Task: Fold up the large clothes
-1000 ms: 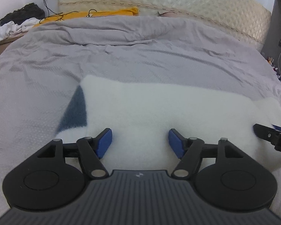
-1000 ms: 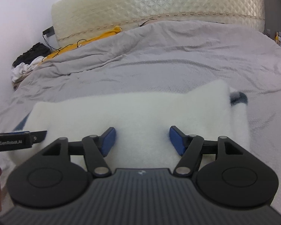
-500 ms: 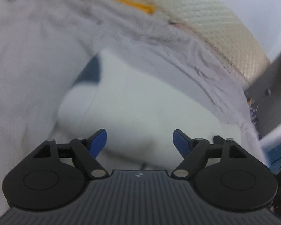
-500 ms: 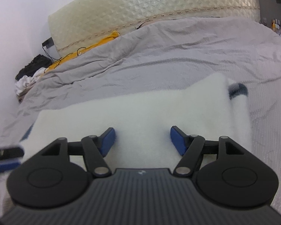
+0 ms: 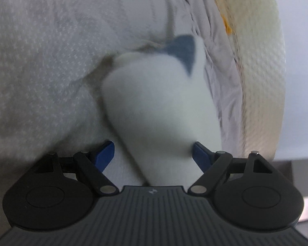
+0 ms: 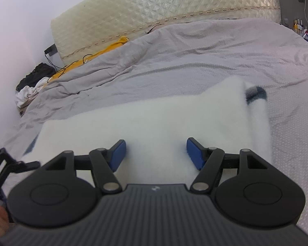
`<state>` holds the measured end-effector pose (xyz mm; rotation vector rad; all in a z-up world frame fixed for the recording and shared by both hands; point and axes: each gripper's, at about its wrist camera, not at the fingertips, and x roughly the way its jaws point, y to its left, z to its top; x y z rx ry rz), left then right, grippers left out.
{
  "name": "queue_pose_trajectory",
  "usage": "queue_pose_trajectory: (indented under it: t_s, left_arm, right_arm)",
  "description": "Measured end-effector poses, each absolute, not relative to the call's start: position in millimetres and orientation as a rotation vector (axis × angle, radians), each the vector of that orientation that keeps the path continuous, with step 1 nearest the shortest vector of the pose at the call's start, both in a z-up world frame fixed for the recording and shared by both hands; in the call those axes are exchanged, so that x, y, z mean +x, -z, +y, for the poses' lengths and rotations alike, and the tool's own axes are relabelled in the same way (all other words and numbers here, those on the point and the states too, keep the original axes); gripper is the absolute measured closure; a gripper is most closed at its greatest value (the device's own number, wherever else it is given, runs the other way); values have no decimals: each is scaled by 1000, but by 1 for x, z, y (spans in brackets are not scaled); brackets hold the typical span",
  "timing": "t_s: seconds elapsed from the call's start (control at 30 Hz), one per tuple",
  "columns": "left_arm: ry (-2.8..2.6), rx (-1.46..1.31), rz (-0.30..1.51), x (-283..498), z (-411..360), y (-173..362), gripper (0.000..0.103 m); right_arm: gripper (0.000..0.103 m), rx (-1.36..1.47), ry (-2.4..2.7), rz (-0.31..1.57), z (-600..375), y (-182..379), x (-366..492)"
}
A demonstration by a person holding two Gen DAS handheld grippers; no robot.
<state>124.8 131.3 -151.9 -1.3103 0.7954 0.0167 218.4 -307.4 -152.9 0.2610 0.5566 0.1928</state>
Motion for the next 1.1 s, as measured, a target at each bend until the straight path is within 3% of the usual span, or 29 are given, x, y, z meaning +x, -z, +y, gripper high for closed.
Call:
queue_pose_trajectory:
  t_s: [0.07, 0.13, 0.23, 0.33, 0.47, 0.5, 0.53, 0.6, 0.87, 1.1]
  left_arm:
    - [-27, -1309, 762, 128, 134, 151, 24]
    - [-33, -1274, 750, 130, 135, 147, 40]
    - [-36, -1184, 732, 129, 130, 135, 54]
    - [-42, -1105, 720, 128, 125, 125, 59]
    - [-43, -1084, 720, 127, 127, 118, 62]
    - [-43, -1079, 718, 127, 126, 117, 62]
    - [-43, -1078, 717, 125, 127, 116, 62]
    - [-41, -1082, 714, 125, 128, 116, 62]
    - [-39, -1092, 715, 131, 129, 118, 62]
    - [-31, -1116, 715, 130, 131, 121, 62]
  right_arm:
    - [36, 272, -190, 552, -308, 153, 218]
    - [36, 300, -189, 550, -312, 152, 216]
    - [34, 381, -194, 534, -318, 145, 207]
    - [34, 525, -268, 545, -326, 140, 197]
    - [33, 693, -394, 589, -326, 145, 185]
    - [25, 724, -416, 612, -324, 148, 185]
    - [10, 763, -439, 640, -323, 154, 187]
    - [0, 853, -509, 710, -317, 170, 193]
    - [0, 1028, -450, 838, -317, 217, 223]
    - [0, 1263, -222, 718, -361, 235, 219]
